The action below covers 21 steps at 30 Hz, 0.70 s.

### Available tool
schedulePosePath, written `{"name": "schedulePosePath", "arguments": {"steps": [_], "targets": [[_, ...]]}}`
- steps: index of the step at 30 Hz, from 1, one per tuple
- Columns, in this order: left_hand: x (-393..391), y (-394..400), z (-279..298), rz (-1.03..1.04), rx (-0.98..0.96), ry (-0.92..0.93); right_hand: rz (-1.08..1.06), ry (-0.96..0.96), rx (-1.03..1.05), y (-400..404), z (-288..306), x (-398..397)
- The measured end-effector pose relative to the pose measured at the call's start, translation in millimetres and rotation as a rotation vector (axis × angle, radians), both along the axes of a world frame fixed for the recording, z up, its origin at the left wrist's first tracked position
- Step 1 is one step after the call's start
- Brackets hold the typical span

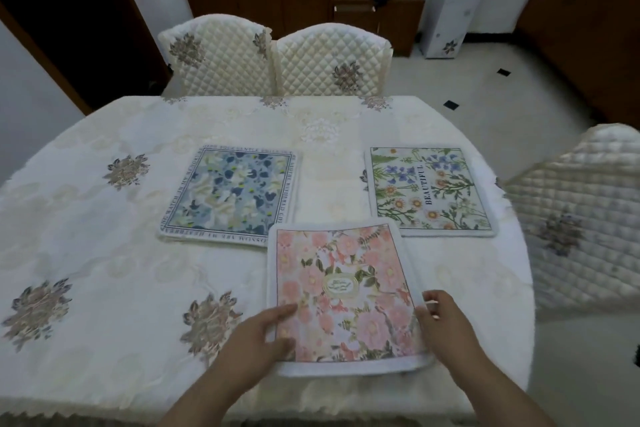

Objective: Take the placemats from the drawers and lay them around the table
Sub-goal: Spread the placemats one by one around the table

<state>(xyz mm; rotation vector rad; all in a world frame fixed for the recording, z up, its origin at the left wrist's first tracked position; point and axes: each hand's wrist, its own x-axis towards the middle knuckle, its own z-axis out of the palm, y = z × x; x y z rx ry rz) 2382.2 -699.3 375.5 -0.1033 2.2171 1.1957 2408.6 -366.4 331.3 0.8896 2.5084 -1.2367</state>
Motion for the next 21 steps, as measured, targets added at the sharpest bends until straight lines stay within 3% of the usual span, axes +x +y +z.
{"name": "schedulePosePath", "arguments": {"steps": [3,7,10,15,21], "targets": [[4.3,17.9,-15.2,-0.061,-0.049,-0.004,-0.031,-0.055,-0.052,24.9,-4.1,18.9],[-20.1,27.7,-34.4,0.136,-0.072,-0.022,-0.010,-0.080,-0.094,30.0,-6.9,21.3],[-55.0,29.0,-44.3,0.402,0.121,-0.143,0.002,-0.057,-0.102,25.5,-8.3,13.7],[-106.0,29.1,-50.3,0.964,0.602,-0.272,-0.014,-0.059,-0.082,21.0,-15.7,3.0],[-147.3,22.3,-53.7,1.170,0.780,-0.313,0.001,-0.069,-0.057,21.7,-21.0,1.6]]}}
